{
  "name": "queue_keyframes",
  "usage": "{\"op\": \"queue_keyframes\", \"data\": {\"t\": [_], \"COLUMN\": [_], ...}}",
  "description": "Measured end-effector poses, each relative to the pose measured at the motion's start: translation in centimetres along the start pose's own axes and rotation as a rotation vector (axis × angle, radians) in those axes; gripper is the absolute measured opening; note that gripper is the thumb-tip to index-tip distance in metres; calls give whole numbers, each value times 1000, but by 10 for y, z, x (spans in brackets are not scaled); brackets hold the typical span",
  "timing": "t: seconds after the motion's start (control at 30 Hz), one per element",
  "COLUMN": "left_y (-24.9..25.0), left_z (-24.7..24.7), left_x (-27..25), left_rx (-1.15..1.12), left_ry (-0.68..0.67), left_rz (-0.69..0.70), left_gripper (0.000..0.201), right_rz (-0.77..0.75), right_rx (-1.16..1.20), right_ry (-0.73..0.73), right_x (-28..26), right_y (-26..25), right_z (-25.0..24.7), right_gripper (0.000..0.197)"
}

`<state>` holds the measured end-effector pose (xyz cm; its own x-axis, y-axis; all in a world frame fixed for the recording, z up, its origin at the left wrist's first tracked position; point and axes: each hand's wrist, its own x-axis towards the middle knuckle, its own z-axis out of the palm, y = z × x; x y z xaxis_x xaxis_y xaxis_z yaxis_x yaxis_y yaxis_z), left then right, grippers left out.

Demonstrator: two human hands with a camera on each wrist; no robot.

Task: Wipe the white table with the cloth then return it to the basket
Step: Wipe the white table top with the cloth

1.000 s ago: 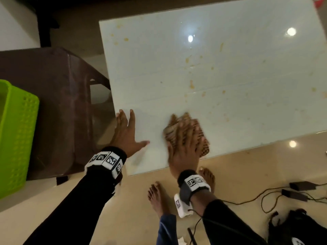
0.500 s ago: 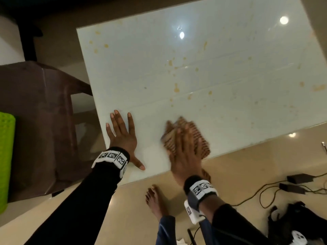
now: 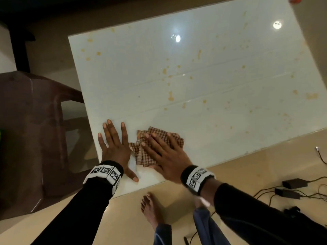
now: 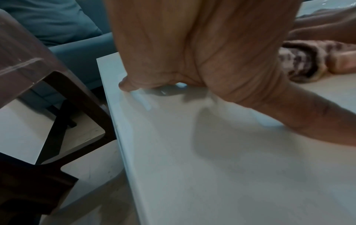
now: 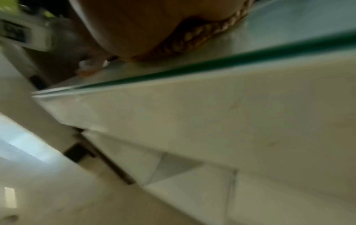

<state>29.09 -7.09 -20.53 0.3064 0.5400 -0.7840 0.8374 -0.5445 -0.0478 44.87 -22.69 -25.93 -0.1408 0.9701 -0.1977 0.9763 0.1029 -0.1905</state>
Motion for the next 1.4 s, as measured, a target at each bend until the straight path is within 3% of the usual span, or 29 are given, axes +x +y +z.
{"op": "queue_keyframes", "data": {"t": [0.03, 0.13, 0.17, 0.2, 0.23, 0.3, 0.33, 0.37, 0.4, 0.5, 0.53, 0.57, 0.67, 0.7, 0.73, 0.77, 0.83, 0.87, 0.9, 0.93, 1.03, 1.07, 1.1, 1.2, 1.23, 1.27, 1.33, 1.37, 1.4], "left_y": [0, 1, 1, 2, 3, 3, 3, 4, 4, 2, 2, 2, 4, 3, 4, 4, 3, 2, 2, 1, 2, 2, 2, 1, 1, 1, 3, 4, 4], "left_z": [0, -1, -1, -1, -2, -5, -5, -6, -6, -5, -4, -4, -5, -6, -6, -6, -5, -6, -6, -6, -6, -6, -6, -5, -4, -4, -4, -4, -3], "left_x": [1, 1, 2, 3, 2, 3, 3, 3, 3, 3, 4, 3, 2, 2, 3, 2, 2, 2, 2, 2, 2, 3, 2, 3, 3, 3, 2, 3, 3], "left_rx": [8, 20, 25, 27, 24, 27, 32, 33, 34, 46, 46, 42, 53, 54, 50, 43, 32, 32, 32, 32, 33, 36, 36, 49, 53, 57, 75, 86, 85], "left_ry": [-5, -29, -31, -33, -37, -38, -41, -49, -54, -61, -60, -59, -58, -59, -59, -60, -64, -65, -63, -63, -57, -55, -57, -59, -56, -54, -57, -55, -50], "left_rz": [-6, -28, -30, -31, -35, -40, -43, -45, -50, -44, -38, -36, -46, -48, -49, -48, -40, -35, -31, -31, -32, -31, -31, -24, -23, -29, -47, -45, -47], "left_gripper": [202, 202, 202, 202, 202, 201, 201, 200, 200, 198, 198, 198, 199, 199, 198, 198, 197, 197, 197, 197, 198, 197, 197, 196, 196, 197, 196, 196, 196], "right_rz": [69, 680, 810, 806, 662, 196, 48, 14, 106, 816, 896, 826, 142, 17, 26, 166, 632, 776, 771, 634, 8, -41, 43, 633, 648, 527, 71, -89, -151], "right_rx": [1, 156, 201, 222, 216, 134, 79, 30, 27, 211, 242, 229, 73, 13, -4, 45, 206, 262, 293, 280, 65, 9, 0, 154, 174, 171, 105, 35, -23], "right_ry": [41, 184, 203, 197, 159, 37, 14, 44, 87, 223, 222, 205, 50, 42, 68, 118, 179, 175, 165, 147, 40, 52, 80, 195, 219, 229, 98, 29, 16], "right_x": [7, 26, 33, 39, 41, 32, 29, 32, 35, 55, 65, 73, 72, 74, 79, 85, 94, 100, 105, 109, 101, 103, 108, 124, 129, 134, 133, 131, 136], "right_y": [19, 62, 59, 48, 33, 13, 22, 40, 57, 89, 82, 68, 36, 46, 61, 76, 97, 96, 87, 75, 66, 81, 96, 109, 97, 80, 43, 39, 47], "right_z": [0, -15, -17, -18, -17, -13, -15, -14, -13, -22, -23, -23, -20, -22, -23, -27, -35, -37, -39, -42, -37, -36, -36, -42, -40, -38, -31, -31, -30], "right_gripper": [72, 73, 75, 77, 77, 73, 71, 70, 69, 72, 73, 74, 73, 73, 72, 70, 69, 70, 72, 73, 67, 66, 66, 70, 72, 73, 73, 73, 73]}}
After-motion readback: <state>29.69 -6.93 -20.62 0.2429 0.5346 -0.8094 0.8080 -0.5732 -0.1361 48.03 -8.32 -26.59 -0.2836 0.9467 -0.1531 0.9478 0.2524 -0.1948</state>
